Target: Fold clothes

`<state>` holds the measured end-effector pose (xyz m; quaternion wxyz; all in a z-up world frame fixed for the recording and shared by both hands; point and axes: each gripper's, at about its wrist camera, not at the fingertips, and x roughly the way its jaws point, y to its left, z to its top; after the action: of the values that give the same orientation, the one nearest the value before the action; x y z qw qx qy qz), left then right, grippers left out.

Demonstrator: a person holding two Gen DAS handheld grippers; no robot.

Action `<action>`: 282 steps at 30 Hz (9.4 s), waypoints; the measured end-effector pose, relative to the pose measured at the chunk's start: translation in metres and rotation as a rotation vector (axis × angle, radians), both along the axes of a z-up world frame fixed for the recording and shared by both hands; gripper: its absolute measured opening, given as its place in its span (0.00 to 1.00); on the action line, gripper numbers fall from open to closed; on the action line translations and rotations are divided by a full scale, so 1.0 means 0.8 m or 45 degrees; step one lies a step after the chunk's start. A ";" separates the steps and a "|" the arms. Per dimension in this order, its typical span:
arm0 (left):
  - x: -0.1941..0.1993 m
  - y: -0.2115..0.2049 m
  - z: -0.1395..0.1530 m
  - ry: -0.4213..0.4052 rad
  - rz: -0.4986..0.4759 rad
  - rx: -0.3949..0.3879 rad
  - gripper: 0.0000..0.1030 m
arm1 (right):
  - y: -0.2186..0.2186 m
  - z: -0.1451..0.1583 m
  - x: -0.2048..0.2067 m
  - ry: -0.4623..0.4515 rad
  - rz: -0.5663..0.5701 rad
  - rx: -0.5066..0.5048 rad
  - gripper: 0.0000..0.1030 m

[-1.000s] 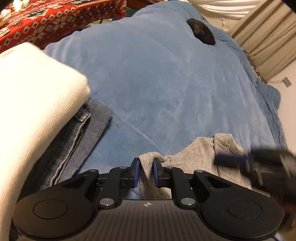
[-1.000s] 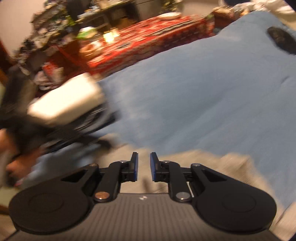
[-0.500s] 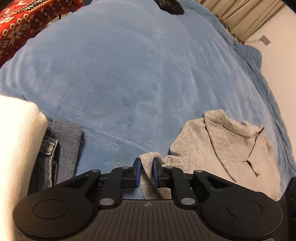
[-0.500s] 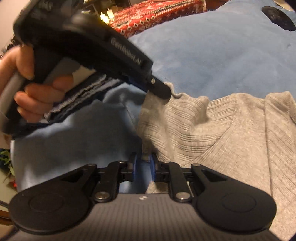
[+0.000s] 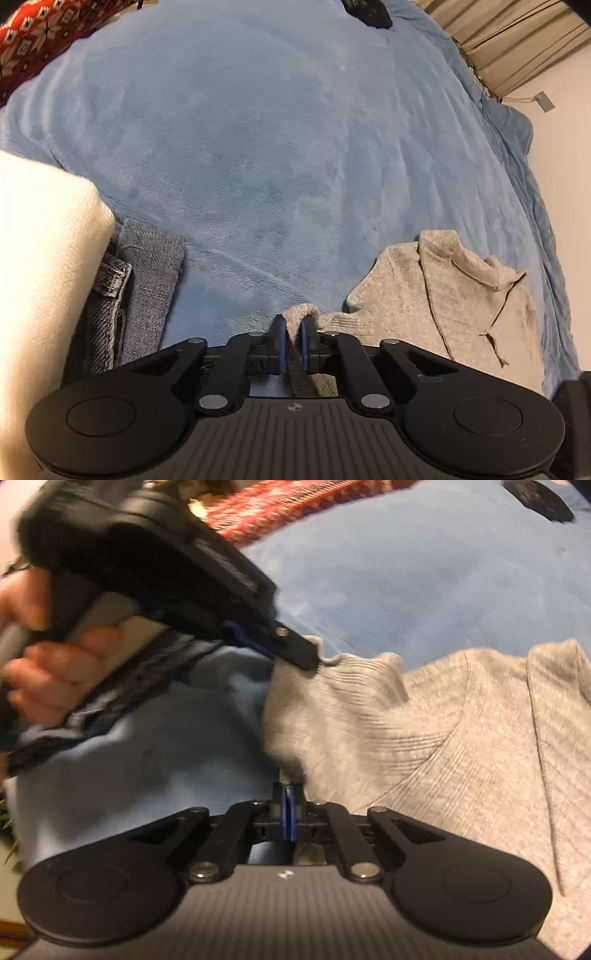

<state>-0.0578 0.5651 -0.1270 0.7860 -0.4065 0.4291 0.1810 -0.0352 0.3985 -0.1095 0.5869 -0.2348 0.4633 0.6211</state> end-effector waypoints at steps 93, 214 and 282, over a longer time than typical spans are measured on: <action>0.000 -0.095 0.024 0.250 -0.477 0.877 0.01 | -0.014 -0.004 0.043 0.341 0.014 -0.018 0.24; 0.240 -0.068 0.030 0.210 -0.819 0.977 0.38 | -0.195 0.088 0.480 -0.358 -0.440 0.017 0.36; 0.063 -0.077 0.016 0.488 -0.447 0.811 0.24 | -0.362 0.080 0.407 -0.314 -0.800 -0.024 0.29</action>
<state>-0.0078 0.5033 -0.1146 0.7974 -0.0225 0.5530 0.2403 0.2906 0.1092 -0.0455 0.7990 -0.1593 0.4444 0.3725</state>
